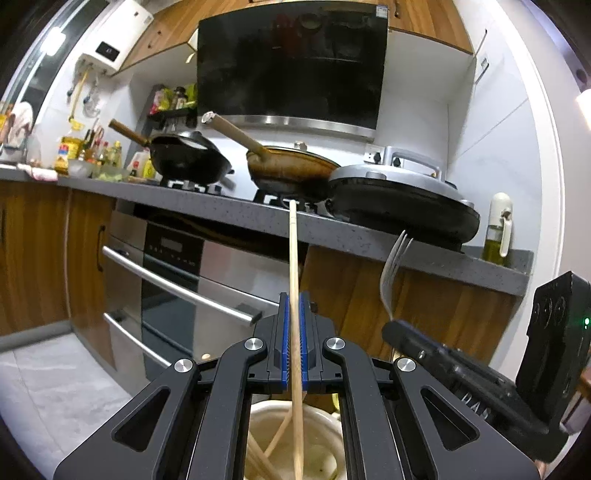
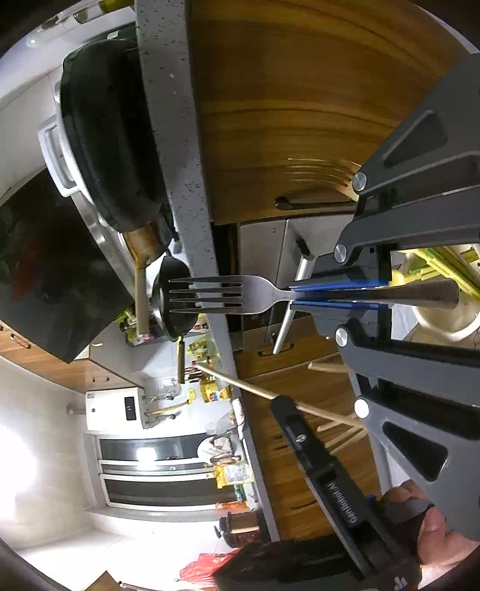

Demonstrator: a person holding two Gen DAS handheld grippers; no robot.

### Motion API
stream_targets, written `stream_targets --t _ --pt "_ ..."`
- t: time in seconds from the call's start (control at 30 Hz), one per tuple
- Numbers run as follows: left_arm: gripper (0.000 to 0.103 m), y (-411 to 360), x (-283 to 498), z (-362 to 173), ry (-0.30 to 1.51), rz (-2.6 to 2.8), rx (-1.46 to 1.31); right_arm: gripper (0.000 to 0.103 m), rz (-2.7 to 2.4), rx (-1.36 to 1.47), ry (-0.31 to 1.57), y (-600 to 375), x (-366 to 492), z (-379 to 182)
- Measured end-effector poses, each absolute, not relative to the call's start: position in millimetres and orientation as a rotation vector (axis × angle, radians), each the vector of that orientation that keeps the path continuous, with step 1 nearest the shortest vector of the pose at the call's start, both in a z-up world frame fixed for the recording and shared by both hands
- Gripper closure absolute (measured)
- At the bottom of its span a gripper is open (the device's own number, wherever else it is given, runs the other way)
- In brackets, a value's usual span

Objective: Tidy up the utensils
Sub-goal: 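Drop the chopstick into the tall cup while the right tool drops the silver fork into the short cup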

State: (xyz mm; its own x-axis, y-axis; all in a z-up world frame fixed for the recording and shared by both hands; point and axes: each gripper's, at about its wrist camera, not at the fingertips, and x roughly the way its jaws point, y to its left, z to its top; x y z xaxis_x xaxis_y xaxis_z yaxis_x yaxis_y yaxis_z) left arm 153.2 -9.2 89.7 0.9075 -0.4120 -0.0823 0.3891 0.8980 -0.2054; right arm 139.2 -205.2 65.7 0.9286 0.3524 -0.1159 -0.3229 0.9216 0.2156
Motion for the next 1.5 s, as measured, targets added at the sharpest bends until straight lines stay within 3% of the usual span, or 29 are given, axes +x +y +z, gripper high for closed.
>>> stream_targets --t 0.7,1.1,1.5 --pt "0.098 -11.1 91.5 69.5 0.159 -0.417 -0.061 0.098 0.284 0.099 0.310 -217.6 105.3 39.1" --pt "0.098 -23.5 98.0 49.0 0.302 -0.397 -0.007 0.098 0.278 0.118 0.395 -218.1 113.5 24.6" --pt "0.094 -19.5 102.6 47.4 0.316 -0.389 -0.030 0.098 0.291 0.149 0.429 -222.1 123.6 21.6"
